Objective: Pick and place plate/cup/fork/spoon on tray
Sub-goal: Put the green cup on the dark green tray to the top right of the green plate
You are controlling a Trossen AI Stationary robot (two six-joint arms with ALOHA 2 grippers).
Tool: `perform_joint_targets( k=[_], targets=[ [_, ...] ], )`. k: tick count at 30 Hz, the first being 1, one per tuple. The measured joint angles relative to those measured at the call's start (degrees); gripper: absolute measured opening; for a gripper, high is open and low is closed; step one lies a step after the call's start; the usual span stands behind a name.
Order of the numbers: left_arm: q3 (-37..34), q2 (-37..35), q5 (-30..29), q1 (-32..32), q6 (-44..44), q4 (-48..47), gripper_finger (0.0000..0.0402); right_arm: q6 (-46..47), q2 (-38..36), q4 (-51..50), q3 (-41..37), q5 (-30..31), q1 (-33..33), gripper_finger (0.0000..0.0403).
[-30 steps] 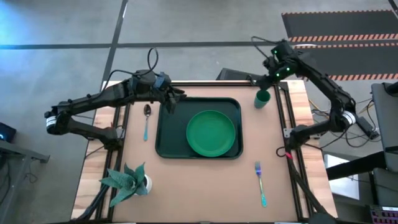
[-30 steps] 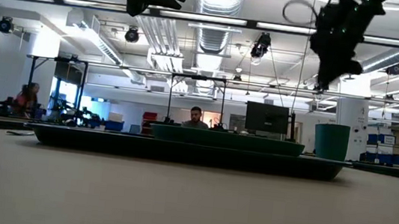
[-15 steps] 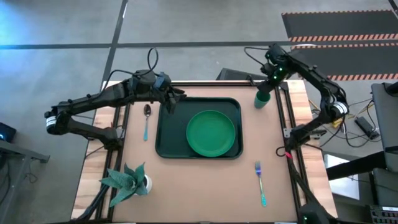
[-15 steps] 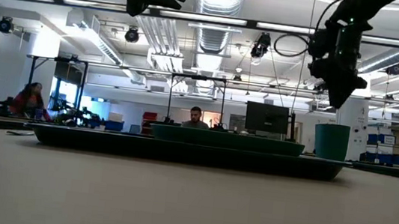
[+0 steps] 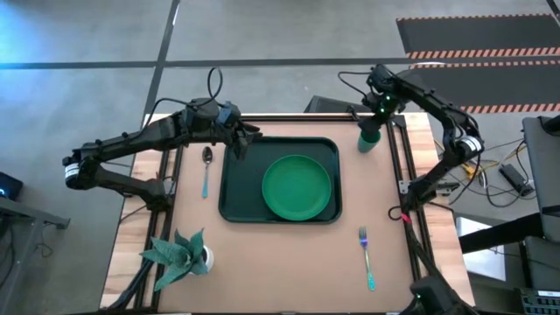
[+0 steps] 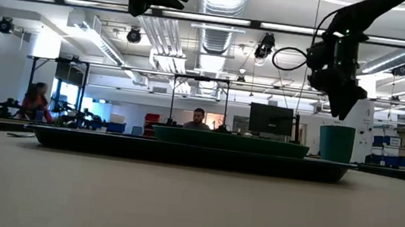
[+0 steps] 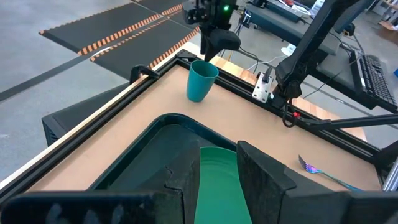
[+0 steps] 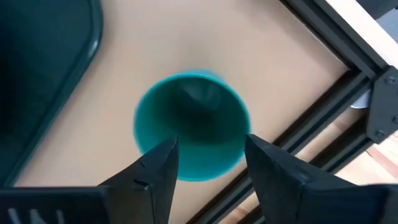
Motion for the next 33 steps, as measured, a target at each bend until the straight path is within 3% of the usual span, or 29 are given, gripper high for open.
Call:
perform_joint_targets(
  k=[24, 29, 33],
  targets=[
    [0.0, 0.0, 0.0, 0.0, 0.0, 0.0, 0.0088, -2.4, 8.3, 2.2, 0.0, 1.4, -0.8, 0.0178],
    [0.0, 0.0, 0.0, 0.0, 0.0, 0.0, 0.0088, -2.2, 10.0, 2.7, 0.0, 1.4, -0.8, 0.0139],
    [0.0, 0.0, 0.0, 0.0, 0.0, 0.0, 0.0088, -2.2, 10.6, 3.1, 0.0, 1.4, -0.8, 0.0071]
  ],
)
